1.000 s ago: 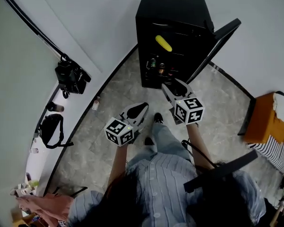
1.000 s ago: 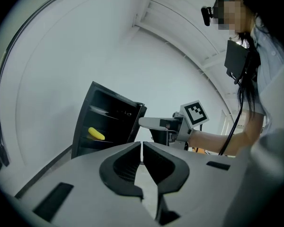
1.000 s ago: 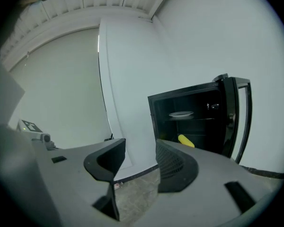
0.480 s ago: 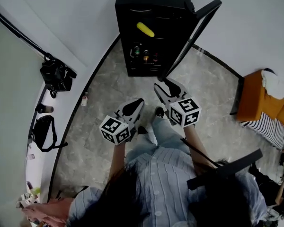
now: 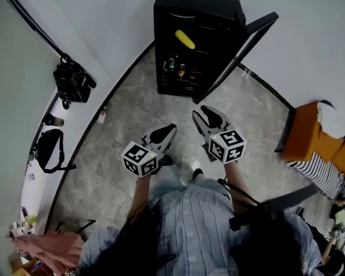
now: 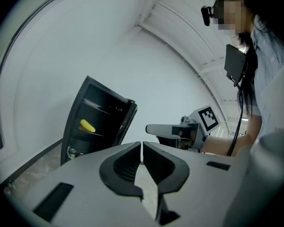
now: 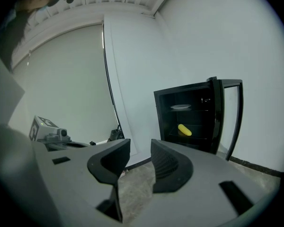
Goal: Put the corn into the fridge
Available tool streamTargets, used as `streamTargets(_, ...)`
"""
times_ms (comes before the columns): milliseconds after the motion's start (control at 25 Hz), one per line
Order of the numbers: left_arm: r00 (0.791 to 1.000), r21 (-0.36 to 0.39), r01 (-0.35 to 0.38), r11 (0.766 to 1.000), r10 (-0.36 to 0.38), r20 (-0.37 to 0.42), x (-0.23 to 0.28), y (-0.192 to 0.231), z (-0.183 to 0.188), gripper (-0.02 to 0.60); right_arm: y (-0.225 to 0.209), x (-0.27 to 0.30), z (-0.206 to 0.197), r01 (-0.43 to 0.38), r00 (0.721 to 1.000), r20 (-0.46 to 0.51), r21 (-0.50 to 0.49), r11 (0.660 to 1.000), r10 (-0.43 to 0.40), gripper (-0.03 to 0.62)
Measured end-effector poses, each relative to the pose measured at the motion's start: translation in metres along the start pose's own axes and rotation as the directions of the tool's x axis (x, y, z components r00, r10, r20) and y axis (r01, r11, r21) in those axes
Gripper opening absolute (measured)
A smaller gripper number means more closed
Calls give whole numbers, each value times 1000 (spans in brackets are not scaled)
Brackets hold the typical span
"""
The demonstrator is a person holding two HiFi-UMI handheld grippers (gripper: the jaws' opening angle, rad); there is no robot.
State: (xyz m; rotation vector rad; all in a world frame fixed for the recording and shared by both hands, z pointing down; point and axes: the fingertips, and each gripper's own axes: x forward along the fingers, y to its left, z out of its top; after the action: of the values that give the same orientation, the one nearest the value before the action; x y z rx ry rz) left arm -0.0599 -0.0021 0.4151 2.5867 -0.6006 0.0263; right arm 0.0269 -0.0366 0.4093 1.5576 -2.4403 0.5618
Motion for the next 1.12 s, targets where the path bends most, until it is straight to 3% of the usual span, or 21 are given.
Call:
streamTargets(240,994,-14,-103,995,103,48,-5,6,8,8,-8,-31,-10,-20,1000,-14,-48,999,19,126)
streamTargets(520,985,-16,-152,988,153,79,10,-26,4,8,-28,-76,-25,-49,999,-17,-30,998,48,86)
streamTargets(1120,979,38,-179,983,174,106,45,-129,-17,8,-41,-164,-42,-163,986,10,-68,984,164,63)
